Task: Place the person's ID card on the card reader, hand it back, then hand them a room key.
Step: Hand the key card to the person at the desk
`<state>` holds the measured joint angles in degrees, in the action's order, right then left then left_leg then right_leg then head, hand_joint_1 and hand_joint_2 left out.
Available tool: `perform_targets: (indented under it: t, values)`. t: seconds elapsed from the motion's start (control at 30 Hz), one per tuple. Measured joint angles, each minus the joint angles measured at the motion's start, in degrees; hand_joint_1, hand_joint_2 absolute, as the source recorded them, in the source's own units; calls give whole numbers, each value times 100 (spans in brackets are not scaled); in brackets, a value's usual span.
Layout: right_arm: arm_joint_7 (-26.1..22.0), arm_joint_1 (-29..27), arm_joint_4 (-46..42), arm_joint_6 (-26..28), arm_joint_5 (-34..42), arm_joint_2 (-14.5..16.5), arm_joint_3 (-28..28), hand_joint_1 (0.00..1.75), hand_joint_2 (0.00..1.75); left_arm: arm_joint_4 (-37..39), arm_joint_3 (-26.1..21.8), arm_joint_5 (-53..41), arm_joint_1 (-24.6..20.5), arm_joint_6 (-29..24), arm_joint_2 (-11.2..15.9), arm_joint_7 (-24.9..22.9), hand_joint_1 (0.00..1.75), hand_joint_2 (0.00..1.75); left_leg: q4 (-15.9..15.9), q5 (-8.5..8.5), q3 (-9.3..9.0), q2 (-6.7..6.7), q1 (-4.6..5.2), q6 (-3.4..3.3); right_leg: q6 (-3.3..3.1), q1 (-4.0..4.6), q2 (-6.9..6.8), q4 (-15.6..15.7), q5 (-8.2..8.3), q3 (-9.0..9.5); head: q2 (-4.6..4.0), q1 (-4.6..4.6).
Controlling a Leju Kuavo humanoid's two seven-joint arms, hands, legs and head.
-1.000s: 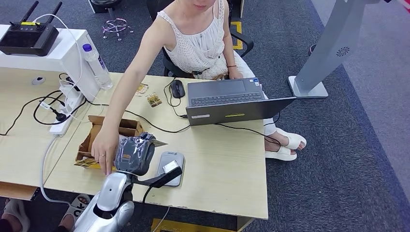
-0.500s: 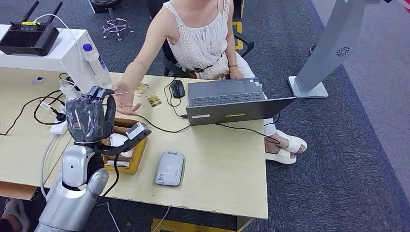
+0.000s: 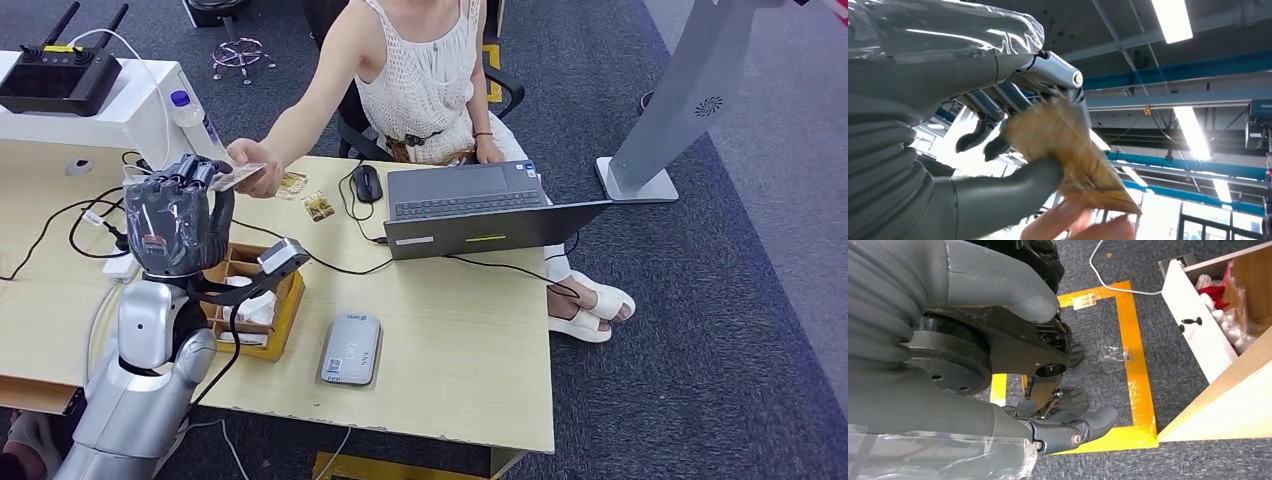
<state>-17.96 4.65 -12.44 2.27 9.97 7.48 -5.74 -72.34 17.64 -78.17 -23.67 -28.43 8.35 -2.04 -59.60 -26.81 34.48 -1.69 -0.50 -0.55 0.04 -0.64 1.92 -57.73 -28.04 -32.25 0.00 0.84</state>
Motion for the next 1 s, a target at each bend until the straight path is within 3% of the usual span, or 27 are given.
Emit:
perform_targets:
  t: [0.83,1.0]
  values:
    - [15,1,2,-2,-34,0,-108,0,175,217,0,89,-54,-7,-7,-1,0,175,0,0,1,0,0,0,0,0,0,0,0,-1,0,-1]
    - [12,-21,2,6,-5,0,-144,0,175,69,0,261,217,-76,-9,130,0,175,1,-1,1,2,1,0,0,0,4,0,-1,-1,0,-1]
